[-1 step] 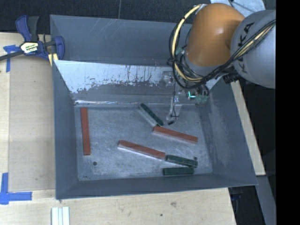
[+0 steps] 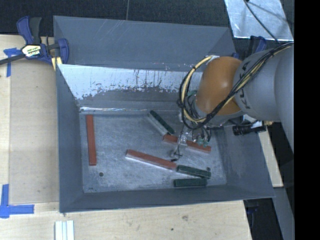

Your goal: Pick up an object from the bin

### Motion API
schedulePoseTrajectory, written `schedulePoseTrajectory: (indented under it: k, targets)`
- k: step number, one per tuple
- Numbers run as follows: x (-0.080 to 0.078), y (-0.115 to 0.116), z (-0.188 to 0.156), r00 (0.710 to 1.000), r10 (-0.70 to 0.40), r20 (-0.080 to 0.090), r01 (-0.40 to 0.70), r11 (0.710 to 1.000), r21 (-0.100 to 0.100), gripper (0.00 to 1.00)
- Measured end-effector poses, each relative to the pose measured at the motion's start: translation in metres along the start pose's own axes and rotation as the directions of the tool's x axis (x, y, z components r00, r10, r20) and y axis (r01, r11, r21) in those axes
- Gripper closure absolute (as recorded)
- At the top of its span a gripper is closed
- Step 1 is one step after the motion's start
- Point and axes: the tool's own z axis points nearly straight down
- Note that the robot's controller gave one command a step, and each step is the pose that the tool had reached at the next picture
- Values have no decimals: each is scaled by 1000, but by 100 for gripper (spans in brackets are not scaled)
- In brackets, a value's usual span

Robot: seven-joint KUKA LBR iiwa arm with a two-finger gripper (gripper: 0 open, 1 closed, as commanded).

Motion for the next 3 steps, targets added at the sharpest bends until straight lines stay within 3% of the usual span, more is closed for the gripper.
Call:
schedulePoseTrajectory:
  k: [1, 2, 3]
  targets:
    - [-26, 24, -68, 958, -288, 9, 288, 958, 0, 0]
    - [-18, -11, -1, 948, -319, 0, 319, 948, 1, 0]
    - [-20, -9, -7, 947, -320, 10, 320, 947, 0, 100]
